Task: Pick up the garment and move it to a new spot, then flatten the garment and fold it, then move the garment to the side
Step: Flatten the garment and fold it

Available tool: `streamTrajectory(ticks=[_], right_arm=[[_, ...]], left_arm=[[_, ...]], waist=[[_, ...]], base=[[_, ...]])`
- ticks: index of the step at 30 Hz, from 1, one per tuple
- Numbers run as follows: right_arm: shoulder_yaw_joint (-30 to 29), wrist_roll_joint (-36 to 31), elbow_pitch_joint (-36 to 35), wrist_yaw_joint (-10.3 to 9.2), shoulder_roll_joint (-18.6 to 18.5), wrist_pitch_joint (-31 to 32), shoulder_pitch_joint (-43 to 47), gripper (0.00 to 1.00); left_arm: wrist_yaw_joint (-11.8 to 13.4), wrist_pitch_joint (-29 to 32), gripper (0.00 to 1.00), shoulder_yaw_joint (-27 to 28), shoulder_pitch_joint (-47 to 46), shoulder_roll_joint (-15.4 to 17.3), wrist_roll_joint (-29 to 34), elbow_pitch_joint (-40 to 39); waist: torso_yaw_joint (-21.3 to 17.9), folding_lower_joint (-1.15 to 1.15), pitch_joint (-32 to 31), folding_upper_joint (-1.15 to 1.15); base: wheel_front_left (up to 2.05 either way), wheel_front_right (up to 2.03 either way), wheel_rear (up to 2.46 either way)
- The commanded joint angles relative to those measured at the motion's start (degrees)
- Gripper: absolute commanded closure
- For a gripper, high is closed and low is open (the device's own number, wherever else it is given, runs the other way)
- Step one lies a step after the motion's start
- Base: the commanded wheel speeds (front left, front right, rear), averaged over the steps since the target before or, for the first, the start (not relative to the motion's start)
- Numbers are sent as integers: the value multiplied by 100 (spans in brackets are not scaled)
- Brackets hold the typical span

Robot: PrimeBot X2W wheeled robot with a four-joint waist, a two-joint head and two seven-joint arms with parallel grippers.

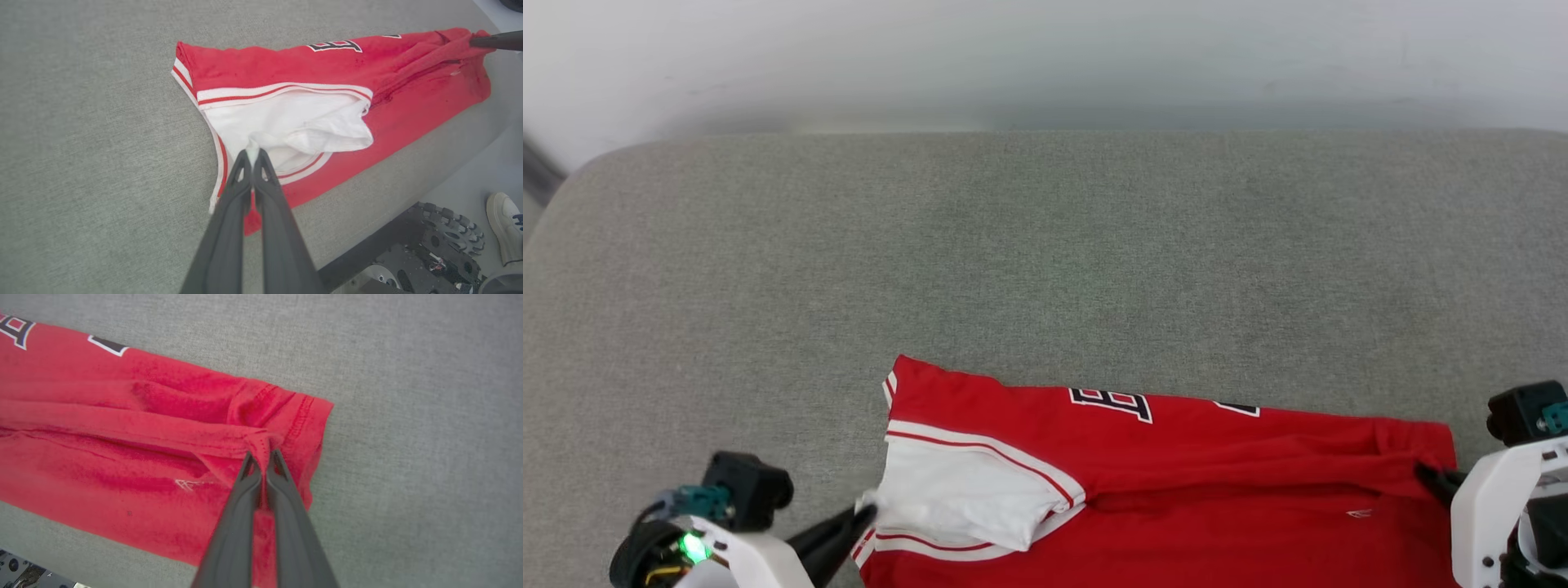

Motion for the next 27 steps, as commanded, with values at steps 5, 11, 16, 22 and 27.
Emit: streamTrajectory(ticks=[5,11,16,22,27], right_arm=[[126,-27,-180,-2,-129,181,262,100],[437,-174,-121,-2,-424,76,286,100],[714,-250,126,-3,-585,-86,207,100],[947,-207,351,-2,-621,-354,163,0],[895,-13,280,-2,-541,-468,57,0]], left_arm=[[-214,127,100,-293,137,20,109,287],[-365,160,100,-503,17,-159,171,684],[-494,152,100,-672,-104,-319,284,1039],[-534,77,0,-781,-130,-492,339,1355],[-482,-216,0,-689,-156,-623,388,1440]], waist=[[-49,1,68,0],[-88,1,130,0],[-99,1,165,0],[-93,1,127,0],[-78,1,-8,0]], base=[[0,0,0],[0,0,0],[0,0,0],[0,0,0],[0,0,0]])
